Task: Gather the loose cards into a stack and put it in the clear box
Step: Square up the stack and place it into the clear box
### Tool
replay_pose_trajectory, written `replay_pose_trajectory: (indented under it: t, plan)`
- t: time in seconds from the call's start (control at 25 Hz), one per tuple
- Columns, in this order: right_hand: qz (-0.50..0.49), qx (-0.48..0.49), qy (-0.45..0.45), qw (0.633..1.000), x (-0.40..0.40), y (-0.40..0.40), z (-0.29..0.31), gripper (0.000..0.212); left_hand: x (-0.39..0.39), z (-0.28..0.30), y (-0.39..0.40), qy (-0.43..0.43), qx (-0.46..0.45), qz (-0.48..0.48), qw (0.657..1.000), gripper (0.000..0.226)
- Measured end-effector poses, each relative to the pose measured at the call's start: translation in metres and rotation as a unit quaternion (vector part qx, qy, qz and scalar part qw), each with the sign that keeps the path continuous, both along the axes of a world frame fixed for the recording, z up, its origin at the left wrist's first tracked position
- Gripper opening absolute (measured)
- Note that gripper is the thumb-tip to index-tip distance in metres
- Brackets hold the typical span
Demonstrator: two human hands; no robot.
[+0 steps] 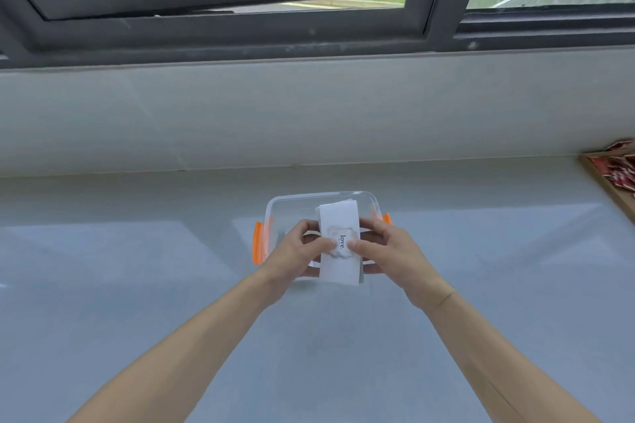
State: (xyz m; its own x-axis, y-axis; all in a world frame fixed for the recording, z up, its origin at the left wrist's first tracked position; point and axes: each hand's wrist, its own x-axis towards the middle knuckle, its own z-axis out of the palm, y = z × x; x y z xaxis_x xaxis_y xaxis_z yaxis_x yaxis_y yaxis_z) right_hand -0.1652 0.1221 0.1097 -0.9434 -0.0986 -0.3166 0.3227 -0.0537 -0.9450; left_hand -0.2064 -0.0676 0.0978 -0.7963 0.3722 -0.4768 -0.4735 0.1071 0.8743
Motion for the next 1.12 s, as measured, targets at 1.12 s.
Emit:
replay_pose_trajectory:
  t: [1.12]
  plan:
    - [-0.003,0.321,0.092,0.943,-0.051,0.027,-0.081,0.053,-0.061,-0.087,0.078,-0.144,-0.257,-0.069,0.953,0.032]
